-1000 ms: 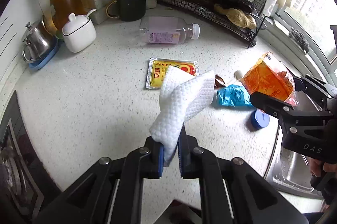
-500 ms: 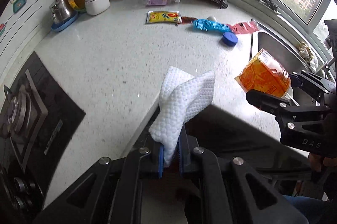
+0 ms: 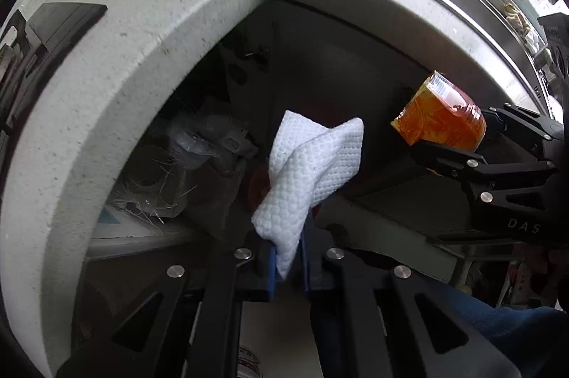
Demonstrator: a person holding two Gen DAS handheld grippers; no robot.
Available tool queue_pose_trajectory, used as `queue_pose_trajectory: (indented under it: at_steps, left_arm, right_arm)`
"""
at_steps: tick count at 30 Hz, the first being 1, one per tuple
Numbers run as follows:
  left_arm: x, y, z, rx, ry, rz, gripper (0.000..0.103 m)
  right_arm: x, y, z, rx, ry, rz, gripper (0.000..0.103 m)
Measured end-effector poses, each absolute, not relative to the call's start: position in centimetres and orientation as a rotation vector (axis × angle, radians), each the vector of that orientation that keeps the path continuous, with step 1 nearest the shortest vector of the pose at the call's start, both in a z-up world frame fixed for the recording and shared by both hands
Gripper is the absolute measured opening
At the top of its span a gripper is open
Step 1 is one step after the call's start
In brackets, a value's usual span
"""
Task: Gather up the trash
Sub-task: 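Lower the wipe and orange bag into the red bin and open both tools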
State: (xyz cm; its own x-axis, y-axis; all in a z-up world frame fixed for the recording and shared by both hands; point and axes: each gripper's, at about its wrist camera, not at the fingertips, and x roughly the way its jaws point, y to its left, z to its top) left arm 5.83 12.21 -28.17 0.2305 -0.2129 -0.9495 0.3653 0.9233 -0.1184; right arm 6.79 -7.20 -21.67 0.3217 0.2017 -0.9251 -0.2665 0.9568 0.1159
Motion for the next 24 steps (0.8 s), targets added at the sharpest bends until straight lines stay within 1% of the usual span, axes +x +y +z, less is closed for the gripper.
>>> queue_pose_trajectory:
  at_steps: [8, 11, 16, 19, 21, 22, 24]
  left_arm:
    - [7.2, 11.0, -39.5, 0.143, 1.276, -0.455, 0.009]
    - [7.7, 10.2, -43.9, 0.169, 1.278, -0.477, 0.009]
    - [8.9, 9.5, -49.8, 0.165, 1.318, -0.496, 0.010]
    - [9.9, 8.9, -51.4, 0.159, 1.310, -0.502, 0.024]
    - [10.3, 8.6, -52.1, 0.152, 1.314, -0.508, 0.049]
    - [10.5, 8.6, -52.3, 0.151, 1.311, -0.508, 0.053]
    - [10.7, 8.3, -52.7, 0.158, 1.309, -0.500, 0.073]
  right_arm:
    - [7.3, -7.6, -32.3, -0.091, 1.197, 0.298, 0.066]
    - [7.7, -8.2, -36.9, -0.085, 1.225, 0.254, 0.066]
    - [8.3, -8.2, -42.2, -0.069, 1.244, 0.235, 0.066]
    - [8.8, -8.4, -44.1, -0.065, 1.251, 0.222, 0.066]
    - [9.2, -8.5, -44.8, -0.058, 1.255, 0.213, 0.066]
    - [9.2, -8.5, -45.1, -0.056, 1.258, 0.207, 0.066]
    - [9.0, -8.6, -45.8, -0.043, 1.268, 0.203, 0.066]
